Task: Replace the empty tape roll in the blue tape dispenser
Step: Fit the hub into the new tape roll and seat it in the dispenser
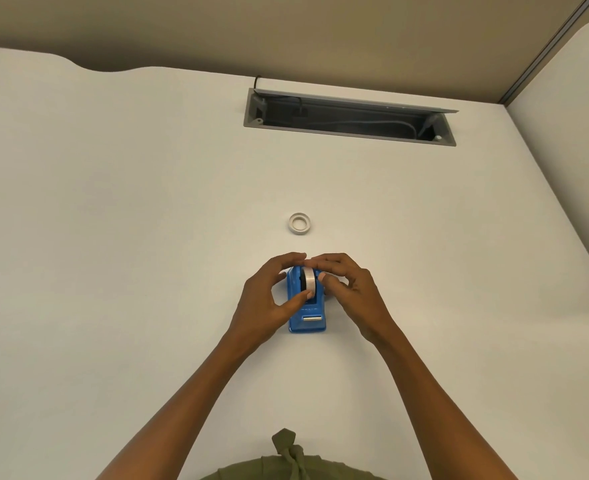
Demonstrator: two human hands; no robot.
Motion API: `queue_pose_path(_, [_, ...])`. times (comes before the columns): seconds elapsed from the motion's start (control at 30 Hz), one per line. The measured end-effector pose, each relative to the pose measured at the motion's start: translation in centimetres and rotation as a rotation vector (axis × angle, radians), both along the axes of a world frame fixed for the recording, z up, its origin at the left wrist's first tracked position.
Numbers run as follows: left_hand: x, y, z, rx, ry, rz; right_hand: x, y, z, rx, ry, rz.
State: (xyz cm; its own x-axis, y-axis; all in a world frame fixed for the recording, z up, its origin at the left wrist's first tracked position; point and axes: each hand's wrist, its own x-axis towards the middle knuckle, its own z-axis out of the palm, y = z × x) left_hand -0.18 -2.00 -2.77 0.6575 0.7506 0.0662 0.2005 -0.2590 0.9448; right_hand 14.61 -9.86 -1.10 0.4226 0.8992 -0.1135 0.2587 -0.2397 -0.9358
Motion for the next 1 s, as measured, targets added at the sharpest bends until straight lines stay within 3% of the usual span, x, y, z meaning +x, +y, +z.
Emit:
queue_pose_path(0.33, [0.06, 0.13, 0.37, 0.037, 0.009, -0.011, 0.12, -0.45, 0.23, 0.015, 0.082, 0.059])
queue_pose_path(0.53, [0.02, 0.31, -0.13, 0.053, 0.023, -0.01, 0.27, -0.53, 0.21, 0.039, 0.028, 0.076])
queue_pose_path(1.0, [0.01, 0.06, -0.15, -0.035, -0.041, -0.02, 0.16, 0.03, 0.06, -0.019, 0.048, 0.036])
